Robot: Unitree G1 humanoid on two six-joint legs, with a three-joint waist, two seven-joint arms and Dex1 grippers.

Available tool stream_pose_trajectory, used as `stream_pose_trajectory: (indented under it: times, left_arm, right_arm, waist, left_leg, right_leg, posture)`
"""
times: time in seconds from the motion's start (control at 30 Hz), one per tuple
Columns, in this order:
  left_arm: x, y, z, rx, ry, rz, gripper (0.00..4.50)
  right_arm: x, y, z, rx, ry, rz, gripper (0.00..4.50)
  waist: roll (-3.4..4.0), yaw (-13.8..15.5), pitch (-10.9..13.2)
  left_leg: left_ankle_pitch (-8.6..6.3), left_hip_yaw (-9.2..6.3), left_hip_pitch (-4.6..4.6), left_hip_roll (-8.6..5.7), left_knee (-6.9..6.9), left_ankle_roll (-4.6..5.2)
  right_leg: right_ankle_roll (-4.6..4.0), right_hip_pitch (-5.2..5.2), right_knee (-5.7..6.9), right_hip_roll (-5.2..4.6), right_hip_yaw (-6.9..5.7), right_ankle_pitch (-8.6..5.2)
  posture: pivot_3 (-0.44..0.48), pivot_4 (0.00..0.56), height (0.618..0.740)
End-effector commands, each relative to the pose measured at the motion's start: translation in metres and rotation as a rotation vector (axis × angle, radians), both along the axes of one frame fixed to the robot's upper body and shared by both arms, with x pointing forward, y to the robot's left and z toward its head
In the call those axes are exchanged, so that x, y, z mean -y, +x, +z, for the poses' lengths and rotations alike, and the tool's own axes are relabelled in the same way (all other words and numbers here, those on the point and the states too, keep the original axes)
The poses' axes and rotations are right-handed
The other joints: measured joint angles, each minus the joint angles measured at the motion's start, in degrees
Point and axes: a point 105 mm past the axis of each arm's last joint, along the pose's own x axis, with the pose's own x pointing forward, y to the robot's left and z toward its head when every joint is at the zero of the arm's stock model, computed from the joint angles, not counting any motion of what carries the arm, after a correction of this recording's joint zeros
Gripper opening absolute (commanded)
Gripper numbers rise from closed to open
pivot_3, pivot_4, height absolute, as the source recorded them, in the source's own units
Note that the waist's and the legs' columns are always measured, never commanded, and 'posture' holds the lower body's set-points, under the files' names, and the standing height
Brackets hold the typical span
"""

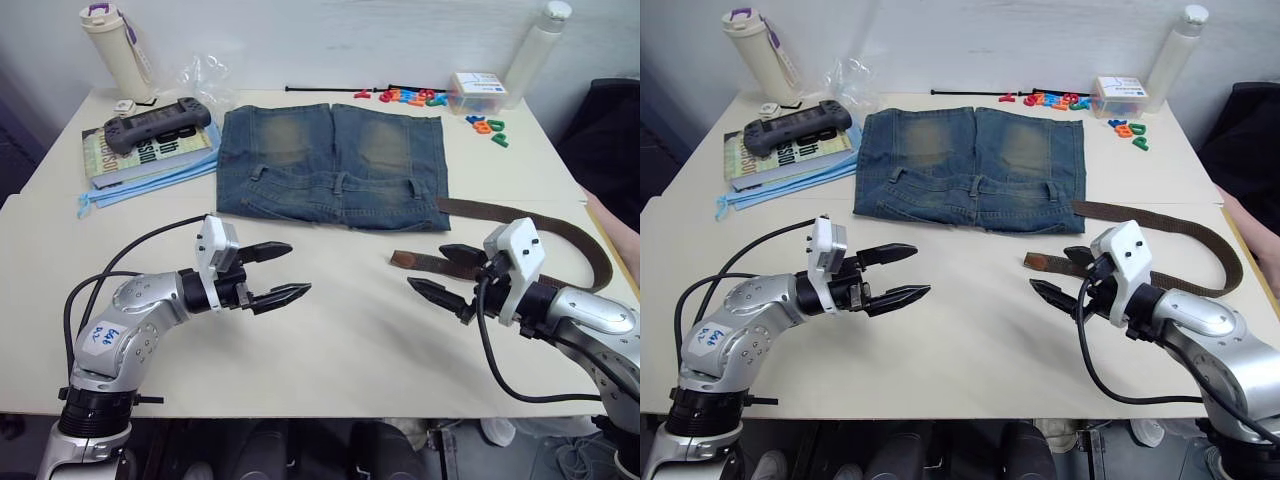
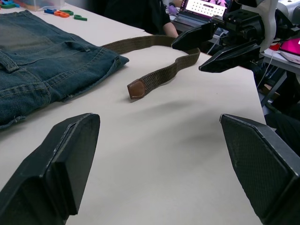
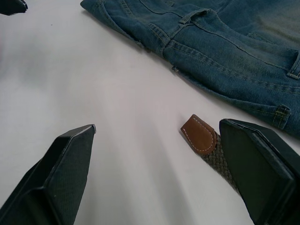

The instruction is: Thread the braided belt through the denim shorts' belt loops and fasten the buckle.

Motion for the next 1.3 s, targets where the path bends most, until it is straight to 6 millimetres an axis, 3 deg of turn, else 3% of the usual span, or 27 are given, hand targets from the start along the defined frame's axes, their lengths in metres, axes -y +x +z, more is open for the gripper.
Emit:
stream_pose_trajectory:
  times: [0.03, 0.47, 0.67, 0.93, 1.3]
  left_arm:
    - [0.003, -0.004, 0.013, 0.061, -0.014, -0.025, 4.5]
    - [0.005, -0.002, 0.012, 0.062, -0.028, -0.02, 4.5]
    - [0.006, -0.001, 0.011, 0.063, -0.025, -0.023, 4.5]
    - [0.01, -0.002, 0.011, 0.065, -0.031, -0.03, 4.5]
    - [0.007, -0.007, 0.01, 0.063, -0.038, 0.001, 4.5]
  right_arm:
    - [0.001, -0.004, 0.012, 0.05, -0.011, 0.01, 4.49]
    - [0.01, 0.002, 0.008, 0.033, -0.099, 0.014, 4.49]
    - [0.023, 0.023, 0.001, -0.001, -0.202, -0.003, 4.49]
    - [0.041, 0.067, -0.024, -0.123, -0.32, -0.015, 4.49]
    - [0.059, 0.081, -0.046, -0.277, -0.411, 0.024, 4.49]
  waist:
    - [0.0, 0.12, 0.0]
    - [0.02, 0.45, 0.01]
    - [0.04, 0.4, 0.03]
    - [0.08, 0.32, 0.05]
    - [0.15, 0.31, 0.09]
  left_leg:
    - [0.0, 0.0, 0.0, 0.0, 0.0, 0.0]
    - [-0.01, 0.01, -0.01, 0.0, 0.0, 0.0]
    - [-0.01, 0.03, 0.01, 0.01, -0.01, 0.0]
    - [0.0, 0.13, -0.01, 0.01, 0.02, 0.01]
    - [0.01, 0.14, -0.02, 0.01, 0.08, 0.0]
  right_leg:
    - [0.0, 0.0, 0.0, 0.0, 0.0, 0.0]
    - [0.0, 0.0, -0.03, 0.0, 0.0, 0.0]
    - [-0.01, -0.01, -0.02, 0.01, 0.0, -0.01]
    - [-0.01, -0.05, -0.01, 0.02, 0.03, 0.0]
    - [-0.01, -0.02, 0.0, 0.06, 0.01, 0.0]
  posture:
    - [0.0, 0.15, 0.718]
    - [0.0, 0.15, 0.718]
    - [0.0, 0.15, 0.718]
    - [0.0, 0.15, 0.718]
    - [0.0, 0.15, 0.718]
